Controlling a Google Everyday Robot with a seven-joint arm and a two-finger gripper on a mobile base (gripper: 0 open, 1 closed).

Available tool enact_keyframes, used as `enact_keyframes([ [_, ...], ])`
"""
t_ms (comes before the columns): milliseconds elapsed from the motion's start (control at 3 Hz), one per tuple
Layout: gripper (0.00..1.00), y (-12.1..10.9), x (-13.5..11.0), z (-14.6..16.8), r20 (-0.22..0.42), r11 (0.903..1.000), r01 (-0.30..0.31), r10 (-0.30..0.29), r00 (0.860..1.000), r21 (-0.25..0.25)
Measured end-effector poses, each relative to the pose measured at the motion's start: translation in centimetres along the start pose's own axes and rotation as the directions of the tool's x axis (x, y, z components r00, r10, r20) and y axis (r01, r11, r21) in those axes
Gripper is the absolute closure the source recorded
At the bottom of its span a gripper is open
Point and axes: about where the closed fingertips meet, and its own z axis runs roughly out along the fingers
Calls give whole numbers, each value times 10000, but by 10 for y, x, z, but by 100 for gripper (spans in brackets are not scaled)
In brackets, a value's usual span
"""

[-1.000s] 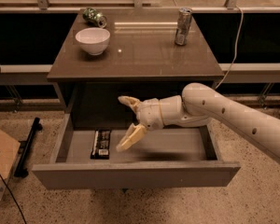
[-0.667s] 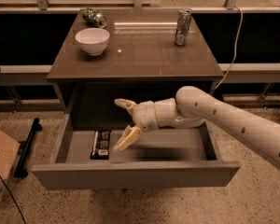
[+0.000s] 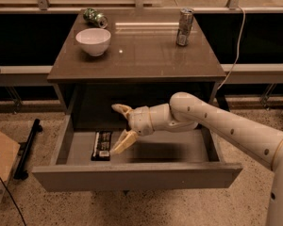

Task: Pick rxbar chocolate from top drawer and place on counter

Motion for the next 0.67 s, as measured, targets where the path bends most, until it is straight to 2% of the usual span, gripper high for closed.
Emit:
enact_keyframes([
  [667,0,-2,26,30,-71,9994,-249,248,9997,-247],
])
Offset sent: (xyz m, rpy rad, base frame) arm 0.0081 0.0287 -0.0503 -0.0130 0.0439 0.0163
